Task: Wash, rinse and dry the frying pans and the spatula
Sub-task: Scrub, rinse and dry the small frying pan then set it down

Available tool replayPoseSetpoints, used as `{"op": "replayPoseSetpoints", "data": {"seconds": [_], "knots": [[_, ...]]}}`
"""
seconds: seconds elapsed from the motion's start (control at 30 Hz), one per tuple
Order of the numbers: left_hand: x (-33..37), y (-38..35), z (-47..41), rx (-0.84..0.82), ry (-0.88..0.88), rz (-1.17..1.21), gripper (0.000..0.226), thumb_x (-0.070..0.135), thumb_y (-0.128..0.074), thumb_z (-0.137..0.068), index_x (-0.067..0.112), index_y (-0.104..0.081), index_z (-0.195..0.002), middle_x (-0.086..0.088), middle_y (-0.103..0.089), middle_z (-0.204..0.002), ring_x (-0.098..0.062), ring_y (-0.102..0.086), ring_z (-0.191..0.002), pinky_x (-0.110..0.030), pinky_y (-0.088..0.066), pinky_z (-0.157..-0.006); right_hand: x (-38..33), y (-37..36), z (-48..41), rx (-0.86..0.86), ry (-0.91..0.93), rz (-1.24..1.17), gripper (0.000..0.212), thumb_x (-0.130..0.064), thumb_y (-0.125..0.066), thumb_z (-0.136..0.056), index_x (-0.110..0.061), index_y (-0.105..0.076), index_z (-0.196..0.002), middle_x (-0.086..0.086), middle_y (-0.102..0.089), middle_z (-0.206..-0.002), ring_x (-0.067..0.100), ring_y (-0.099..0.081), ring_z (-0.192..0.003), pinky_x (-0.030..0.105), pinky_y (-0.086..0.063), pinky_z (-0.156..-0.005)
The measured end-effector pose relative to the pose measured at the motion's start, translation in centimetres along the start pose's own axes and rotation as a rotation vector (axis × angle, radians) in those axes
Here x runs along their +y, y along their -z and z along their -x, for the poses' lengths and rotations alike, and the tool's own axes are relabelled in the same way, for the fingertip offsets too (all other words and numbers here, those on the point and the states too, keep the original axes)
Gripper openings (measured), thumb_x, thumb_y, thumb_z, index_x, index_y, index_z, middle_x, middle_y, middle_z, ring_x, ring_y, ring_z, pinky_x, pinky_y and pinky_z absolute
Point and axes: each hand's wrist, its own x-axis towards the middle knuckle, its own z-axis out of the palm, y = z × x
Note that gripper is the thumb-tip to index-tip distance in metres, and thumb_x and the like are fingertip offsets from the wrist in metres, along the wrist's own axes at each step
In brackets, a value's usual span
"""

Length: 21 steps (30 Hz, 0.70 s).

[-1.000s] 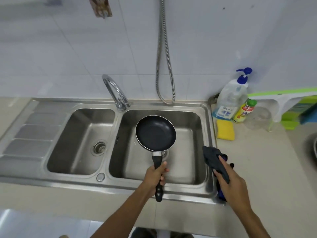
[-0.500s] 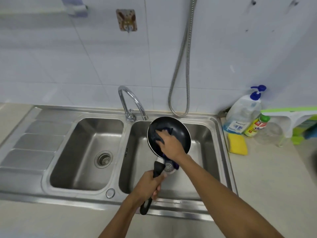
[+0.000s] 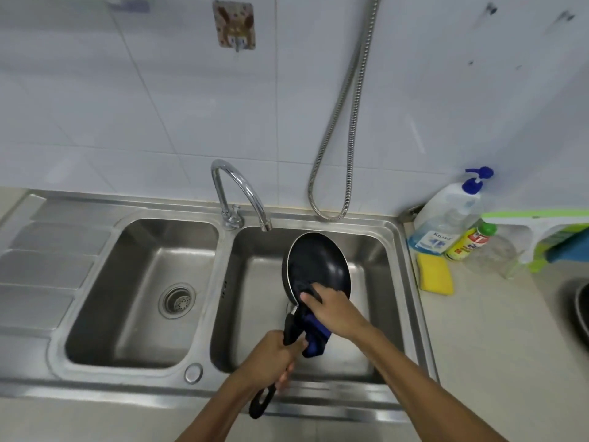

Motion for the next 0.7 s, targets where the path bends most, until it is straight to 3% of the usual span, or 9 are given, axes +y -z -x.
{"op": "replayPoseSetpoints", "data": {"seconds": [0.1,0.17,0.23,0.3,0.37,0.43,0.53,0.6,0.7], "knots": [[0.7,0.0,-0.1,-0.025,0.036,0.034,0.047,0.031,-0.056,-0.102,0.015,-0.050,-0.059,-0.002,-0.043,-0.046,-0.015,-0.036,-0.037,-0.025,-0.033,-0.042,-3.0,0.3,0.1,0.108,0.061,-0.232,0.028,-0.046,-0.051,-0.102,-0.023,-0.062,-0.112,-0.004,-0.071,-0.109,0.020,-0.064,-0.105,0.034,-0.047,-0.093],[1.9,-0.3,-0.4,0.016,0.001,-0.014,0.042,0.029,-0.054,-0.103,0.012,-0.051,-0.065,-0.001,-0.046,-0.046,-0.015,-0.039,-0.037,-0.024,-0.036,-0.043,-4.2,0.2,-0.8,0.259,0.093,-0.379,0.036,-0.049,-0.050,-0.101,-0.026,-0.060,-0.128,-0.007,-0.069,-0.120,0.014,-0.062,-0.115,0.037,-0.047,-0.104],[3.0,-0.6,-1.1,0.099,-0.057,-0.109,0.035,0.023,-0.052,-0.103,0.009,-0.054,-0.070,0.000,-0.051,-0.047,-0.013,-0.044,-0.037,-0.024,-0.038,-0.044,-4.6,-0.3,-1.2,0.388,0.190,-0.419,0.045,-0.041,-0.052,-0.103,-0.026,-0.051,-0.144,-0.007,-0.061,-0.138,0.007,-0.054,-0.128,0.027,-0.042,-0.111],[3.4,-0.6,-2.1,0.225,-0.086,-0.260,0.030,0.021,-0.053,-0.103,0.008,-0.057,-0.076,-0.001,-0.056,-0.054,-0.011,-0.048,-0.040,-0.025,-0.041,-0.044,-3.9,-0.9,-1.2,0.517,0.361,-0.220,0.050,-0.028,-0.053,-0.104,-0.021,-0.043,-0.152,-0.001,-0.047,-0.153,0.012,-0.041,-0.143,0.029,-0.035,-0.118],[3.1,-0.8,-3.1,0.365,-0.064,-0.477,0.022,0.026,-0.052,-0.104,0.009,-0.058,-0.090,-0.004,-0.064,-0.075,-0.010,-0.057,-0.052,-0.022,-0.044,-0.047,-1.8,-1.3,-1.8,0.618,0.530,0.263,0.059,-0.014,-0.060,-0.097,-0.018,-0.040,-0.152,0.011,-0.037,-0.159,0.027,-0.030,-0.150,0.044,-0.034,-0.119],[2.4,-1.4,-3.7,0.467,-0.021,-0.668,0.021,0.027,-0.050,-0.105,0.008,-0.058,-0.107,-0.009,-0.068,-0.099,-0.018,-0.069,-0.077,-0.023,-0.048,-0.059,0.2,-1.3,-2.7,0.574,0.590,0.545,0.072,-0.005,-0.072,-0.083,-0.015,-0.045,-0.149,0.017,-0.035,-0.159,0.035,-0.028,-0.150,0.053,-0.036,-0.116],[0.8,-2.4,-4.0,0.530,0.025,-0.830,0.025,0.027,-0.047,-0.105,0.007,-0.054,-0.119,-0.010,-0.069,-0.115,-0.025,-0.070,-0.102,-0.033,-0.054,-0.082,0.0,0.2,-4.2,0.481,0.539,0.606,0.064,-0.010,-0.074,-0.080,-0.014,-0.054,-0.141,0.013,-0.045,-0.154,0.033,-0.036,-0.146,0.050,-0.036,-0.117],[-0.1,-2.5,-3.6,0.554,0.043,-0.860,0.024,0.027,-0.046,-0.105,0.009,-0.053,-0.120,-0.010,-0.070,-0.113,-0.026,-0.070,-0.102,-0.036,-0.055,-0.085,-0.5,2.2,-6.1,0.458,0.502,0.501,0.044,-0.017,-0.066,-0.090,-0.011,-0.060,-0.133,0.011,-0.057,-0.140,0.033,-0.049,-0.135,0.050,-0.042,-0.112],[-1.4,-2.2,-2.8,0.556,0.039,-0.899,0.025,0.030,-0.042,-0.106,0.011,-0.050,-0.120,-0.009,-0.070,-0.111,-0.029,-0.070,-0.103,-0.040,-0.054,-0.086,-1.0,7.2,-9.0,0.296,0.222,0.130,0.031,-0.017,-0.054,-0.099,-0.011,-0.060,-0.129,0.013,-0.062,-0.131,0.035,-0.057,-0.120,0.039,-0.044,-0.101]]}}
